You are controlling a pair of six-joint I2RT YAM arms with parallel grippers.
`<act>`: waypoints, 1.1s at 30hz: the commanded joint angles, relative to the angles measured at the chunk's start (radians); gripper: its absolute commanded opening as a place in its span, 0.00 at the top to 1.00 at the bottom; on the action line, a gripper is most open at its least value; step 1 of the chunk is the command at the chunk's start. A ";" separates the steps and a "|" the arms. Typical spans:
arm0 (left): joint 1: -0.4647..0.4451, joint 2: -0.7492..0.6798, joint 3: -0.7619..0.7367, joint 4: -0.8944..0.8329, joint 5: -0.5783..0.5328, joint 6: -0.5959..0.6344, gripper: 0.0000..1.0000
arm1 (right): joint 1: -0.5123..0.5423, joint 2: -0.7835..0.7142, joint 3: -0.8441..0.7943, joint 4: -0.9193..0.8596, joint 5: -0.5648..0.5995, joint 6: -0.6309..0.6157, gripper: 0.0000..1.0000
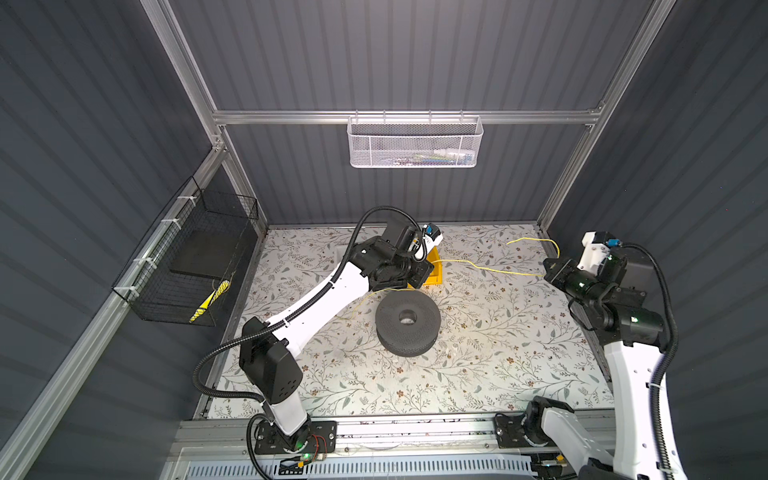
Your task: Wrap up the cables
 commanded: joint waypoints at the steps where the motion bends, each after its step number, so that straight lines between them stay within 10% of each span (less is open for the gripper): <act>1: 0.048 -0.035 -0.043 -0.059 -0.138 0.026 1.00 | -0.150 -0.020 -0.013 0.129 -0.013 0.101 1.00; 10: 0.030 -0.051 0.000 -0.103 -0.043 0.023 1.00 | -0.217 0.045 -0.075 0.206 -0.206 0.187 1.00; 18: -0.024 -0.010 0.142 -0.218 -0.142 0.082 1.00 | -0.174 0.059 -0.053 0.035 -0.244 -0.015 0.56; 33: -0.058 0.089 0.288 -0.393 -0.164 0.202 1.00 | 0.240 0.192 0.327 -0.213 0.059 -0.385 0.35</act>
